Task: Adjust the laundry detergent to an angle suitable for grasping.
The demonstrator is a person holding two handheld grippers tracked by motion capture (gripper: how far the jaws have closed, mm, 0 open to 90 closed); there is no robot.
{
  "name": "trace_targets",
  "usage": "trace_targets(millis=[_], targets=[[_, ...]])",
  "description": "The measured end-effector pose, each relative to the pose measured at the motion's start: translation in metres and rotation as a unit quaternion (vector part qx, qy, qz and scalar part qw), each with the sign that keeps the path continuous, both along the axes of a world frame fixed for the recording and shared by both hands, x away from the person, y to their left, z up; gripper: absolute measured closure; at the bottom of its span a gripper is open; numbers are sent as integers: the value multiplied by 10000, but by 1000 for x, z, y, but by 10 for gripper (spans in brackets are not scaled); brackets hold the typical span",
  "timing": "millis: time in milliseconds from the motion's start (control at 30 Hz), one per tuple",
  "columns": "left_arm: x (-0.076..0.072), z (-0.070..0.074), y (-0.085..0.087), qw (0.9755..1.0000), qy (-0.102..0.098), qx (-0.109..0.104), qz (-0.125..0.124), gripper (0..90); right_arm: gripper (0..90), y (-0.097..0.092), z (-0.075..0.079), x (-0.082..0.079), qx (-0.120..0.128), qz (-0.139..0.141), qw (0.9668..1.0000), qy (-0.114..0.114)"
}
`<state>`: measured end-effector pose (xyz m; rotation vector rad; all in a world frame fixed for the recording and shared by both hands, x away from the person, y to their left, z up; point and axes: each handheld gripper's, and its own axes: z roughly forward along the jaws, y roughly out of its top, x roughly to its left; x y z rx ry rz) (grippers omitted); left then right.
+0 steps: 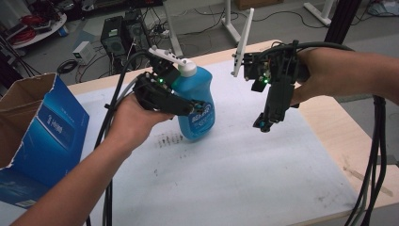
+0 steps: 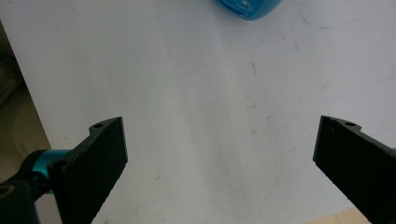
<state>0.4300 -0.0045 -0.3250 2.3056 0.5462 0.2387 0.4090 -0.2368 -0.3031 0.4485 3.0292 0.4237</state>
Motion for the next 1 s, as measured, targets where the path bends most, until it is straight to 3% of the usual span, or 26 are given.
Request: trace_targets(millis=[233, 467, 867, 1000], targets=[[1, 16, 16, 9984, -130, 58, -541, 445, 20, 1, 2, -2, -20, -14, 10000, -8], [2, 25, 29, 9943, -11, -24, -1063, 445, 21, 3, 4, -4, -56, -51, 10000, -14], [3, 32, 46, 9817, 93, -163, -1897, 445, 21, 7, 5, -4, -78, -34, 10000, -18], [3, 34, 50, 9764, 152, -153, -2147, 445, 21, 8, 5, -4, -91, -40, 9999, -15]])
